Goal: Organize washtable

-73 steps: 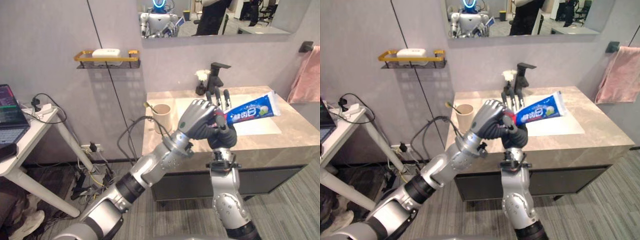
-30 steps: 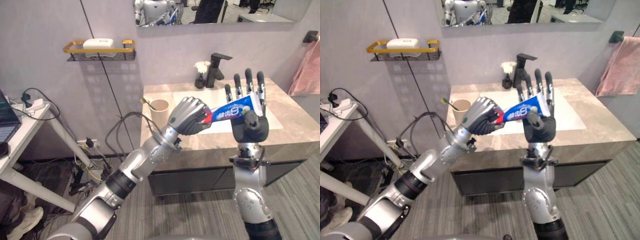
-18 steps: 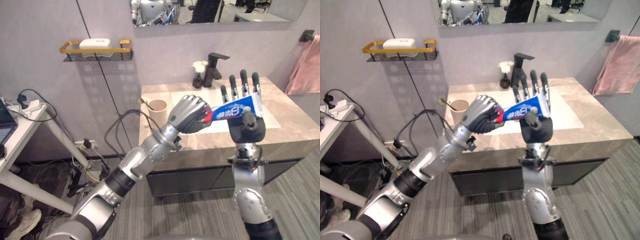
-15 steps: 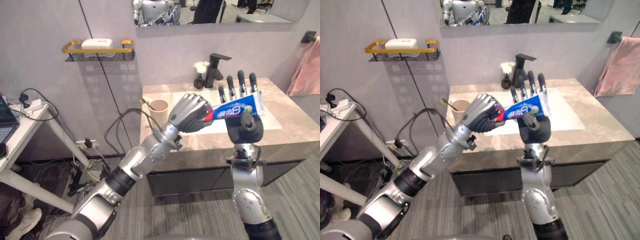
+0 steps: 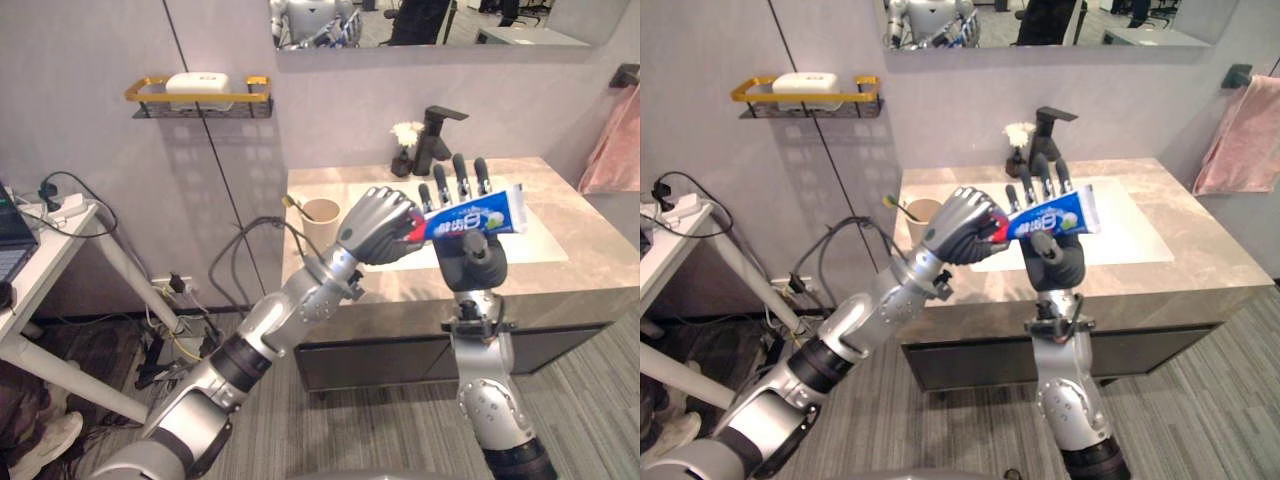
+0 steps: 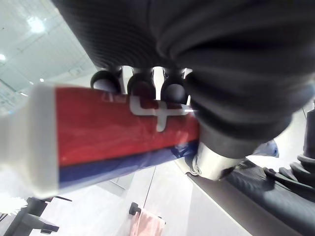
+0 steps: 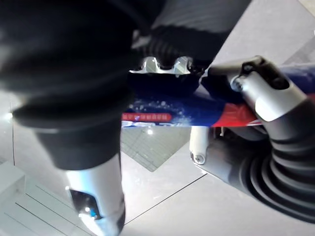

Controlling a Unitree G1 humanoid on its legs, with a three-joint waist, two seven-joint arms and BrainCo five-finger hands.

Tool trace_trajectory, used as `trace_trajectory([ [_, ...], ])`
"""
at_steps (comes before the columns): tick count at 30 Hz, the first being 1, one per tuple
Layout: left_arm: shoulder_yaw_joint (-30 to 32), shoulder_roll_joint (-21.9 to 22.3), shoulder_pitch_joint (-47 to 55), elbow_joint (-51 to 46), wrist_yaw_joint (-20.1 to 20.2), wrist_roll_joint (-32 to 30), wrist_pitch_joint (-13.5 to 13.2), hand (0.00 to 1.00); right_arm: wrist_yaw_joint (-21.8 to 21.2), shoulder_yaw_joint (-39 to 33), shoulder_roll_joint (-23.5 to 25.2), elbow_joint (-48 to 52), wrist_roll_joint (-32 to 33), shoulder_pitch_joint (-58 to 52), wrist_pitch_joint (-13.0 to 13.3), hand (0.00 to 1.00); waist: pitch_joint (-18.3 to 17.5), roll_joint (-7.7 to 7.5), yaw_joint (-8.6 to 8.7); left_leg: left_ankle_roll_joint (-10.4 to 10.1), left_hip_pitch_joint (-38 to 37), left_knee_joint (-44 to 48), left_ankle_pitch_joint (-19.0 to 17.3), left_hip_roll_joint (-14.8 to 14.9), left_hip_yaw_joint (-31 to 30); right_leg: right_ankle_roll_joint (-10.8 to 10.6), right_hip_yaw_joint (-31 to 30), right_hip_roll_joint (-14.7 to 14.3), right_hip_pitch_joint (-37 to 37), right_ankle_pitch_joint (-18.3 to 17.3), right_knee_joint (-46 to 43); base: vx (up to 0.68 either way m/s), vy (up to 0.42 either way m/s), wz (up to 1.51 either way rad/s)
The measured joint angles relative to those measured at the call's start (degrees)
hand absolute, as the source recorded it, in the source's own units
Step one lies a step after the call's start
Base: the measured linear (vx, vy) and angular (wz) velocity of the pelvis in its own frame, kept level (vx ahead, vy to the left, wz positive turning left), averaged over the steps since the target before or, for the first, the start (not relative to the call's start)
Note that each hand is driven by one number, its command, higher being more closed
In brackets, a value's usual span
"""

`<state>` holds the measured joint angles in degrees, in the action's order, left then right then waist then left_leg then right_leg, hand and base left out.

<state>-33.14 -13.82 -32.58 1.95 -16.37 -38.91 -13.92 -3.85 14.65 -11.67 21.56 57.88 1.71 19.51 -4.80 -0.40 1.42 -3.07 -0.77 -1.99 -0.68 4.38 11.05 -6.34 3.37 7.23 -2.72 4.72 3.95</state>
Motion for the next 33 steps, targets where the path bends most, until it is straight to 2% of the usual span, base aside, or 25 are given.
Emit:
trace_trajectory([
  [12, -1.27, 0.08, 0.0, -0.81, 0.07, -0.15, -1.31, 1.0, 0.21, -0.42, 0.3, 0.01, -0.3, 0.01, 1.28, 1.0, 0.0, -0.01, 0.64, 0.0, -0.01, -0.01, 0.01, 0.0, -0.09, 0.0, 0.13, 0.0, 0.08, 0.0, 0.04, 0.0, 0.0, 0.0],
  [26, -2.21, 0.26, 0.01, -0.8, 0.07, -0.35, -0.95, 1.0, 4.87, -0.66, 3.72, 0.21, -8.53, 0.45, 3.17, 1.0, -0.01, -0.01, 0.76, 0.0, -0.08, -0.02, 0.01, 0.02, -0.18, 0.0, 0.23, -0.02, 0.22, 0.0, 0.05, 0.0, 0.0, 0.0],
  [27, -2.2, 0.26, 0.01, -0.8, -0.01, -0.34, -0.93, 0.0, 5.25, -0.74, 4.09, 0.21, -9.29, 0.57, 3.19, 1.0, -0.01, -0.01, 0.76, 0.0, -0.14, -0.02, 0.01, 0.02, -0.23, 0.0, 0.28, -0.02, 0.33, 0.0, 0.06, 0.0, 0.0, 0.0],
  [33, -1.89, 1.28, 0.01, -0.75, -1.33, -0.31, -0.26, 0.0, 8.88, -1.77, 4.57, 0.2, -14.79, 2.26, 3.27, 1.0, -0.01, -0.02, 0.75, 0.02, -0.21, -0.11, 0.05, 0.0, -0.57, 0.0, 0.62, 0.0, 0.54, 0.0, 0.06, 0.0, 0.0, 0.01],
])
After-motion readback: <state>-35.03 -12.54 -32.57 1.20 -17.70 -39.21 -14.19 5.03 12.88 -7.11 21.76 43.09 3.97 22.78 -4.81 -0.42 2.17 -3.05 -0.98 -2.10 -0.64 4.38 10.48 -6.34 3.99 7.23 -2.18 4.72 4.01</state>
